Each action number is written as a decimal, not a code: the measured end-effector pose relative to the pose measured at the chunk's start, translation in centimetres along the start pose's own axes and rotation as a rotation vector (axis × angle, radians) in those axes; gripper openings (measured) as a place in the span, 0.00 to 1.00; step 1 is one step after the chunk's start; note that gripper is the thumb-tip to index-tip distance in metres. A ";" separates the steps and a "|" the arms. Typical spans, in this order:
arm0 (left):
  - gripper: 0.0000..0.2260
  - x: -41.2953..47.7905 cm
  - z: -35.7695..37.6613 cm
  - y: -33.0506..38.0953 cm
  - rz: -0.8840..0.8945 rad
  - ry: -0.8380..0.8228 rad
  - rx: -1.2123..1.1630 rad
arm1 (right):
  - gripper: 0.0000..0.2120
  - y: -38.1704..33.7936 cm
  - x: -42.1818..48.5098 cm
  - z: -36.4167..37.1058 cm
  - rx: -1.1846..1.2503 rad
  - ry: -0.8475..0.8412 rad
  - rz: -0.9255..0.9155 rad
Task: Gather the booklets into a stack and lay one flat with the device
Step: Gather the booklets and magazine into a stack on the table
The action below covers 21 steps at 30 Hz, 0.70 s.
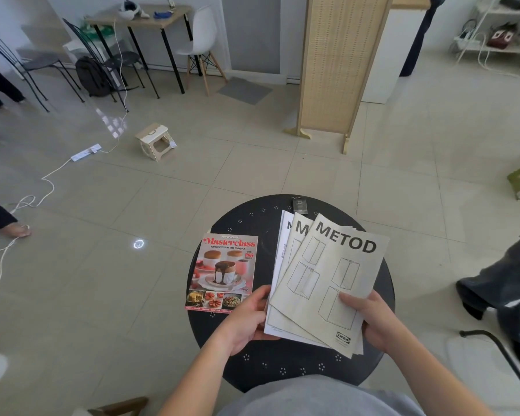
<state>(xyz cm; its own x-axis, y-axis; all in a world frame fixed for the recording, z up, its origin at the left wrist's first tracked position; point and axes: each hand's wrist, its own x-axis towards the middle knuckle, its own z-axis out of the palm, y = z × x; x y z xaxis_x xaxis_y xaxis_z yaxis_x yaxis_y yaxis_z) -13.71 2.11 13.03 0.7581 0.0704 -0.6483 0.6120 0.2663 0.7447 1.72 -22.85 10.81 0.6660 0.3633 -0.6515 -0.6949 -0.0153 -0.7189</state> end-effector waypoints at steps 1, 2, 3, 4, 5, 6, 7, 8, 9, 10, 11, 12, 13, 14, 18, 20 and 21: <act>0.22 0.0 -0.2 0.0 0.002 -0.006 0.004 | 0.18 0.0 0.0 0.1 0.001 0.003 -0.007; 0.22 0.0 -0.3 0.0 0.003 -0.015 0.003 | 0.18 0.1 0.0 0.2 0.006 0.008 -0.014; 0.22 0.1 -0.6 -0.1 0.005 -0.026 0.000 | 0.18 0.1 0.0 0.2 0.010 0.012 -0.022; 0.22 0.2 -0.8 -0.2 0.006 -0.031 -0.008 | 0.18 0.2 0.0 0.3 0.016 0.015 -0.029; 0.21 0.2 -1.1 -0.2 0.006 -0.028 -0.024 | 0.19 0.2 0.0 0.5 0.022 0.019 -0.034; 0.20 0.3 -1.4 -0.3 0.004 -0.010 -0.039 | 0.19 0.2 0.0 0.5 0.030 0.023 -0.039; 0.18 0.5 -1.9 -0.5 0.003 0.016 -0.064 | 0.19 0.2 0.0 0.6 0.035 0.028 -0.042; 0.17 0.8 -2.4 -0.6 -0.002 0.052 -0.083 | 0.19 0.1 0.0 0.7 0.040 0.031 -0.047; 0.15 1.0 -2.9 -0.7 -0.005 0.092 -0.094 | 0.19 0.1 0.0 0.7 0.045 0.034 -0.051; 0.13 1.2 -3.5 -0.7 -0.011 0.145 -0.088 | 0.19 0.0 0.0 0.8 0.049 0.036 -0.056; 0.12 1.6 -4.1 -0.8 -0.015 0.200 -0.075 | 0.19 0.0 0.0 0.9 0.048 0.037 -0.060; 0.11 2.1 -4.9 -1.0 -0.028 0.264 -0.049 | 0.18 0.0 0.1 1.0 0.045 0.039 -0.061; 0.11 2.6 -5.7 -1.2 -0.039 0.326 -0.022 | 0.18 0.0 0.0 1.1 0.041 0.040 -0.060; 0.11 3.1 -6.5 -1.5 -0.051 0.387 0.005 | 0.18 0.0 0.1 1.3 0.040 0.039 -0.058; 0.11 5.2 -9.6 -2.4 -0.050 0.573 0.112 | 0.18 0.3 0.4 2.1 0.047 0.041 -0.043; 0.09 6.4 -11.3 -3.2 -0.051 0.622 0.250 | 0.18 0.4 0.6 2.6 0.046 0.043 -0.038; 0.08 6.9 -12.2 -3.5 -0.047 0.643 0.310 | 0.18 0.5 0.7 2.8 0.044 0.045 -0.035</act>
<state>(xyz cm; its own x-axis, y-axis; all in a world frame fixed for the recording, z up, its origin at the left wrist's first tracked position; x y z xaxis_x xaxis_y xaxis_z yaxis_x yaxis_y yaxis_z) -13.39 13.34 4.05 0.5048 0.6438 -0.5750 0.7489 0.0046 0.6626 1.08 -20.02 10.67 0.7012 0.3204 -0.6369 -0.6813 0.0378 -0.7311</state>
